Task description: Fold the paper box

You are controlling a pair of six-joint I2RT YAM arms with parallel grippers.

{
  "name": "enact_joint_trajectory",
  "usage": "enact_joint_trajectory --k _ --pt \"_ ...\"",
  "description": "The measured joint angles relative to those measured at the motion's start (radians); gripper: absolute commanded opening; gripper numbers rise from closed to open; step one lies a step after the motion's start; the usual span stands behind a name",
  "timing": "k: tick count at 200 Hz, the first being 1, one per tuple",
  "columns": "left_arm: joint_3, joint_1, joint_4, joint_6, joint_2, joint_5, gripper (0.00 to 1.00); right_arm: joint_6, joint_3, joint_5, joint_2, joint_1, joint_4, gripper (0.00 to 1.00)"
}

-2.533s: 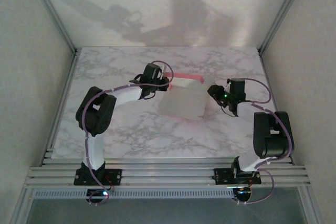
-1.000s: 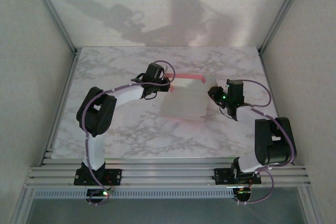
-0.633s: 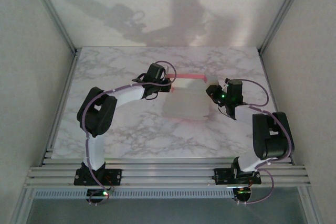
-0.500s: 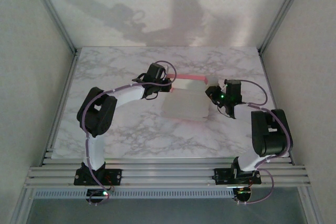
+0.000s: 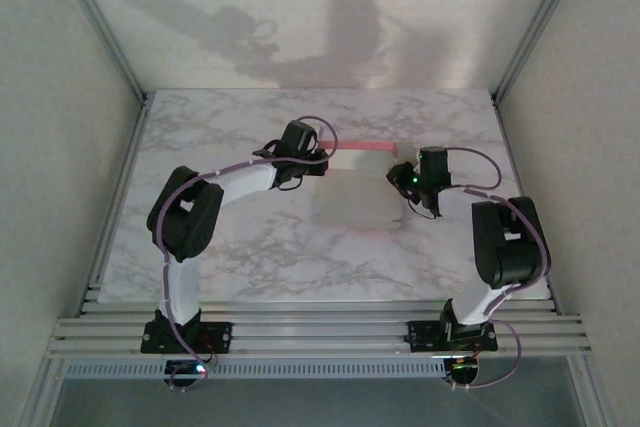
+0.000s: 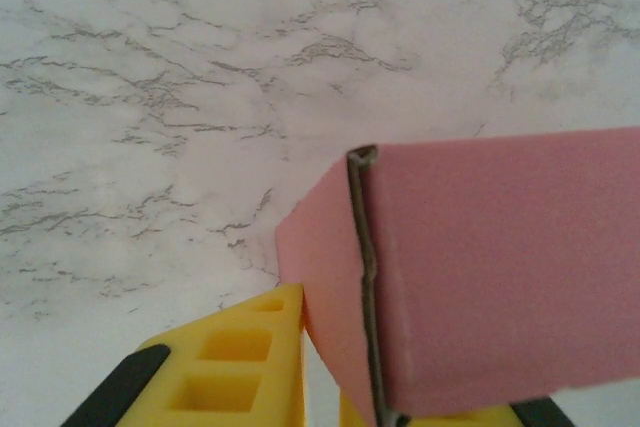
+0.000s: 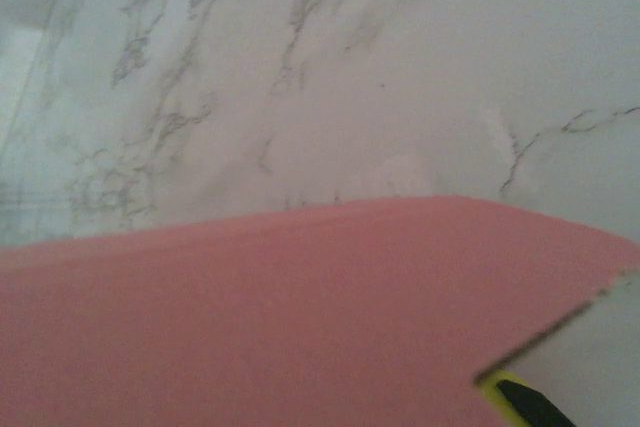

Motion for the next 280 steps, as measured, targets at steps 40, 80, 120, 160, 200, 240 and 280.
enact_joint_trajectory --k 40,80,120,160,200,240,280 --pt "0.0 -0.006 0.0 0.0 0.0 -0.003 0.15 -0.007 0.024 0.053 0.037 0.016 -0.041 0.21" --pt "0.0 -0.008 -0.003 0.0 0.0 -0.015 0.16 -0.055 0.004 0.047 -0.003 0.013 -0.058 0.25" --pt "0.014 -0.008 -0.032 0.0 0.0 -0.015 0.19 -0.158 -0.019 -0.007 -0.148 -0.055 -0.158 0.33" --pt "0.037 -0.008 -0.069 0.002 0.0 -0.019 0.23 -0.259 -0.019 -0.035 -0.264 -0.129 -0.287 0.38" --pt "0.058 -0.008 -0.084 0.013 0.0 -0.022 0.39 -0.369 0.0 -0.039 -0.28 -0.129 -0.389 0.42" --pt "0.061 -0.008 -0.096 0.019 -0.008 -0.021 0.49 -0.451 0.047 -0.029 -0.28 -0.129 -0.44 0.45" --pt "0.016 -0.008 -0.135 0.033 -0.111 0.051 0.45 -0.524 0.066 -0.023 -0.292 -0.129 -0.485 0.56"
